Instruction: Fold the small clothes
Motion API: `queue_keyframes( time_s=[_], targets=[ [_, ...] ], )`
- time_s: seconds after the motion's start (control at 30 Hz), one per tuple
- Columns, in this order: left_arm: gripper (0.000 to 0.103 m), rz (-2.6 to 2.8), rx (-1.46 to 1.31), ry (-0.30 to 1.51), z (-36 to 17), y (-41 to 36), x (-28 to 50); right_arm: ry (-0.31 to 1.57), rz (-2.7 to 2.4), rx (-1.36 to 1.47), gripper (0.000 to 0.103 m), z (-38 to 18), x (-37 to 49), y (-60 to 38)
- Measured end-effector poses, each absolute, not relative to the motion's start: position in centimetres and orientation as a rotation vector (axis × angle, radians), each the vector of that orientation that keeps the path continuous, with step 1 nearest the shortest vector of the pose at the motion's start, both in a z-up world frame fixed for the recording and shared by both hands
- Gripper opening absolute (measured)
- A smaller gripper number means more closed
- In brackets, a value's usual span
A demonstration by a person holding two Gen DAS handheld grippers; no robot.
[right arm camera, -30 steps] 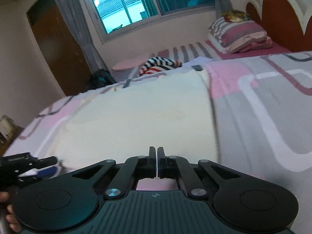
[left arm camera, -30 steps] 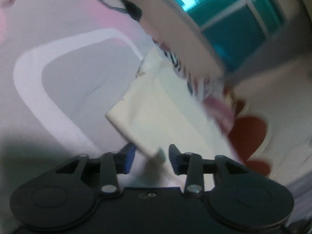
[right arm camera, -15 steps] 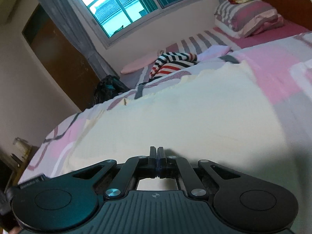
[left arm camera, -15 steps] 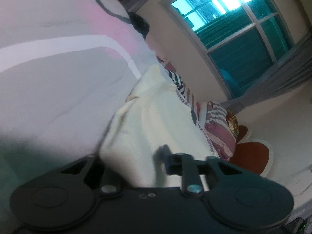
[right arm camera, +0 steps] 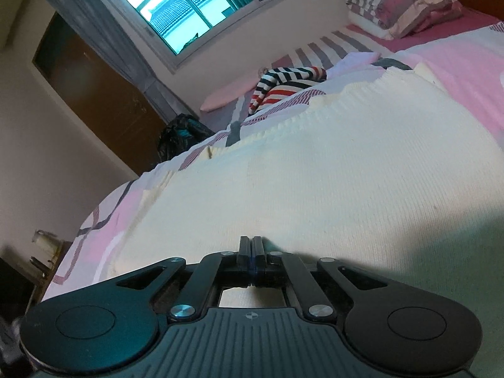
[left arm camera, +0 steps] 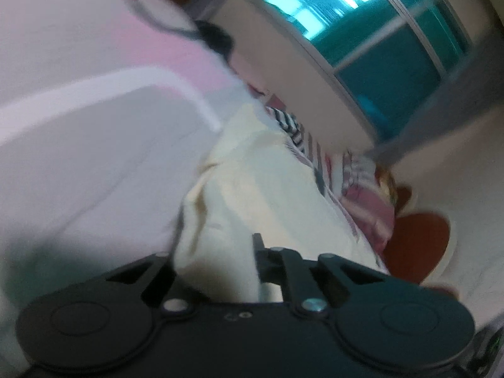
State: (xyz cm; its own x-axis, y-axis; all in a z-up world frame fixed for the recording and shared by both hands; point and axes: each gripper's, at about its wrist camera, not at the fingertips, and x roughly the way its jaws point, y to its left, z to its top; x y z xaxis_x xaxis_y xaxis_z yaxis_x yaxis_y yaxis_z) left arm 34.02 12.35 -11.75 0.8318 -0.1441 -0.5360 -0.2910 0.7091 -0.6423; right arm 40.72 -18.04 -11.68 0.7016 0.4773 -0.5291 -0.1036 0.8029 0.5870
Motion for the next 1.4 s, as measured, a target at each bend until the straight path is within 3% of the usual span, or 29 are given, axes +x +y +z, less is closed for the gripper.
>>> queue_keyframes(
  time_s=[0.3,0.5,0.57,0.6,0.63,0.67,0.7,0.77,0.83,0.9,1.17,1.4],
  targets=[
    [0.007,-0.203,-0.543,0.566,-4.4,3.6,36.0,0.638,0.259,0.612,0.000,-9.7,38.7,-23.6],
    [0.007,-0.328,-0.366,0.669,-4.7,-6.4,37.4,0.564,0.138,0.703,0.000,-8.3,34.9,-32.6],
    [0.014,-0.358,-0.349,0.743,-6.5,-9.2,38.0,0.561,0.119,0.735,0.000,-8.2,33.7,-34.9],
    [0.025,-0.381,-0.330,0.826,-7.8,-10.8,38.3,0.557,0.103,0.738,0.000,-8.2,33.2,-35.8],
    [0.024,-0.392,-0.317,0.890,-8.5,-11.7,38.4,0.551,0.090,0.747,0.000,-8.2,32.6,-36.6],
    [0.026,-0.394,-0.310,0.910,-8.7,-12.2,37.7,0.549,0.082,0.759,0.005,-8.0,32.3,-37.4],
    [0.036,-0.403,-0.311,0.889,-8.3,-11.9,37.0,0.550,0.070,0.767,0.033,-8.0,32.0,-38.0],
    [0.055,-0.437,-0.386,0.842,-7.1,-9.8,35.7,0.528,0.073,0.766,0.066,-7.7,31.4,-38.5],
    [0.056,-0.413,-0.457,0.768,-5.9,-6.6,35.3,0.493,0.127,0.755,0.065,-7.2,31.1,-38.3],
    [0.056,-0.313,-0.450,0.726,-5.1,-3.7,36.3,0.503,0.183,0.759,0.054,-6.8,31.6,-37.5],
    [0.059,-0.159,-0.483,0.867,-9.3,0.8,40.3,0.632,0.275,0.688,0.054,-8.5,37.3,-32.6],
    [0.059,-0.175,-0.461,0.816,-10.2,0.6,40.0,0.732,0.329,0.662,0.054,-9.9,40.1,-31.2]
  ],
)
